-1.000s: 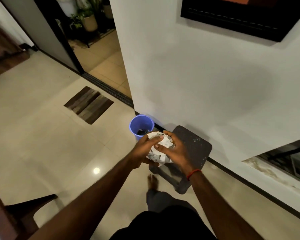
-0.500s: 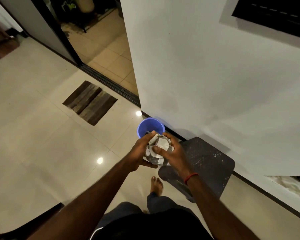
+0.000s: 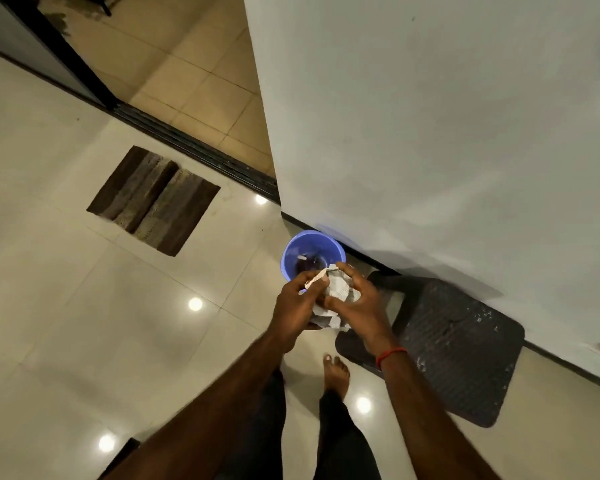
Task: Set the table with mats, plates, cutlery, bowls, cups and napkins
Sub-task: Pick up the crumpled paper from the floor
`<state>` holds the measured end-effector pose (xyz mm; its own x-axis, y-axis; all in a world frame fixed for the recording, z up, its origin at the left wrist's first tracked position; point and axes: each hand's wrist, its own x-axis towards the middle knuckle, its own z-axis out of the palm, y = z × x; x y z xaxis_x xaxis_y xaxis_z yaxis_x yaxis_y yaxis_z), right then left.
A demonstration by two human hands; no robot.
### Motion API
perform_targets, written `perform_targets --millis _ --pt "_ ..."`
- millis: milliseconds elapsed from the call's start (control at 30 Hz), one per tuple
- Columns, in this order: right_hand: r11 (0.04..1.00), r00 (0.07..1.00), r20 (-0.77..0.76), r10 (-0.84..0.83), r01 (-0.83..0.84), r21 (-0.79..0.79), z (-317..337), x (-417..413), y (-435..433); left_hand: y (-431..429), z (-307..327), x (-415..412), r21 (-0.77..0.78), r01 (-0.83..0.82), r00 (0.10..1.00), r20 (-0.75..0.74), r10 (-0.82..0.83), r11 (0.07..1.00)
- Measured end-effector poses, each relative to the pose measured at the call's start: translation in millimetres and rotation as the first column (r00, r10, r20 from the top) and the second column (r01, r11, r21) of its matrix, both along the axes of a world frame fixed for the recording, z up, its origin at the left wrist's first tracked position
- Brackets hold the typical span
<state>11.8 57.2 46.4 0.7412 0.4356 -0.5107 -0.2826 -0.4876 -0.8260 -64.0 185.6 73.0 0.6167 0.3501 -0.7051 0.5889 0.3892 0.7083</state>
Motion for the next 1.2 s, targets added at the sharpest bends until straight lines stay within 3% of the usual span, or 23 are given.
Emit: perform_targets --millis 167,533,767,900,1200 --pt "0.993 0.994 -0.009 -0.111 0.111 -0.033 -58 12 33 39 -58 22 0.060 0.103 0.995 -0.017 -0.102 0.993" --pt "0.966 0.966 -0.007 -0.257 0.257 -0.008 -177 34 78 86 -186 63 -0.016 0.198 0.979 -0.037 -0.199 0.980" --pt "0.939 0.946 0.031 -0.323 0.325 -0.111 -248 61 85 87 -229 89 -0.011 0.212 0.976 -0.042 -0.213 0.977" --pt "0.919 0.934 0.077 -0.349 0.357 -0.166 -251 62 79 83 -229 85 0.090 0.240 0.971 -0.027 -0.238 0.967" --pt "0.940 0.958 0.097 -0.269 0.283 -0.189 -199 36 57 81 -187 73 0.126 0.279 0.955 -0.138 -0.262 0.952"
